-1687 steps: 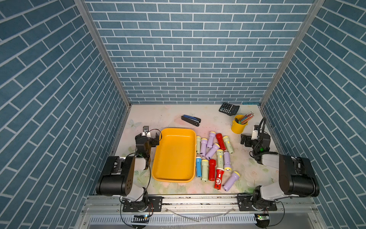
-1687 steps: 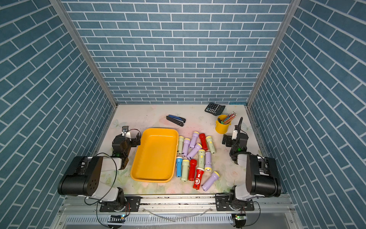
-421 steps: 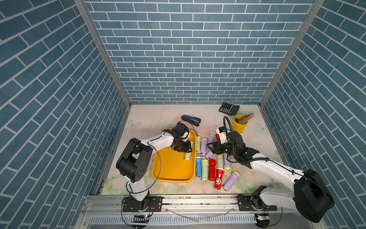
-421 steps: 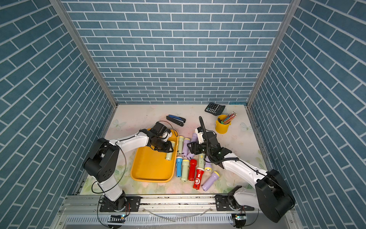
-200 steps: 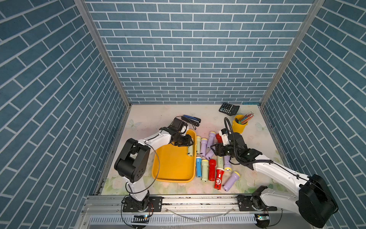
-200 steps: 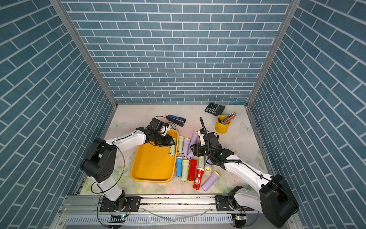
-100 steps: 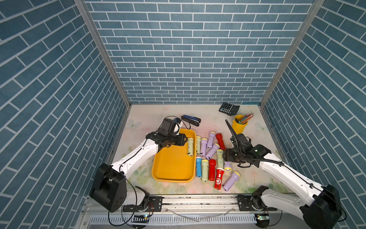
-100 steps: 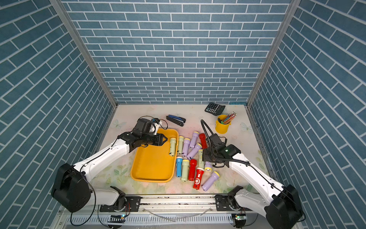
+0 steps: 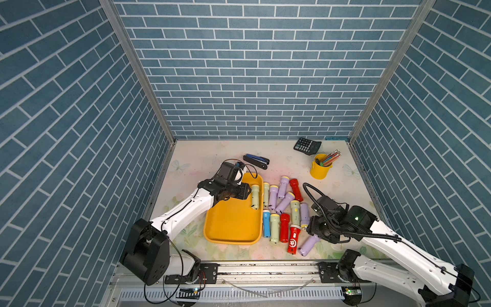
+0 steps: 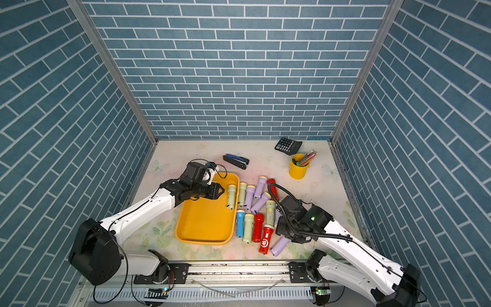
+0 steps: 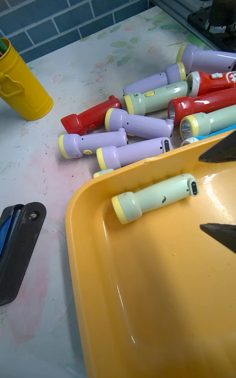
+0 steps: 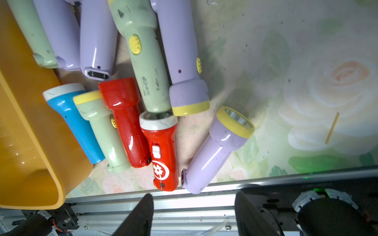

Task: Put the flashlights into the storage boxes
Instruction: Pick up the flashlight from the center of the board.

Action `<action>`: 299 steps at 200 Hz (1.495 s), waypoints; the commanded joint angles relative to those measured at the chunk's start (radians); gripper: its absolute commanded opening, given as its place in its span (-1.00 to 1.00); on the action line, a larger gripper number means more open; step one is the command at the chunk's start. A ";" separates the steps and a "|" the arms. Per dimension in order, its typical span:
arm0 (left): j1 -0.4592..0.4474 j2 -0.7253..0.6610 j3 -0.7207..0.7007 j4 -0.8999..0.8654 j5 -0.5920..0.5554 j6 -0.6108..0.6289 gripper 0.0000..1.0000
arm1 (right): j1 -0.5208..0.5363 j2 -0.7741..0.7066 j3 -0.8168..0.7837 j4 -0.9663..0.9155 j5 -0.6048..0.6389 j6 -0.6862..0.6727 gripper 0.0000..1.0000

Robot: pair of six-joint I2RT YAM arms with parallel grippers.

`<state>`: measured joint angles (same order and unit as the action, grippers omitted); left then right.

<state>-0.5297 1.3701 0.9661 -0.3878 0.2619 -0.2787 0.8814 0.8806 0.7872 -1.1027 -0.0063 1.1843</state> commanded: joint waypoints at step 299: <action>-0.005 0.016 0.033 0.015 0.043 0.001 -0.02 | 0.089 0.174 -0.299 0.192 -0.100 0.207 -0.04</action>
<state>-0.5301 1.3872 0.9749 -0.3687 0.2893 -0.2764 0.9707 1.0576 0.5243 -0.8772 -0.1276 1.3617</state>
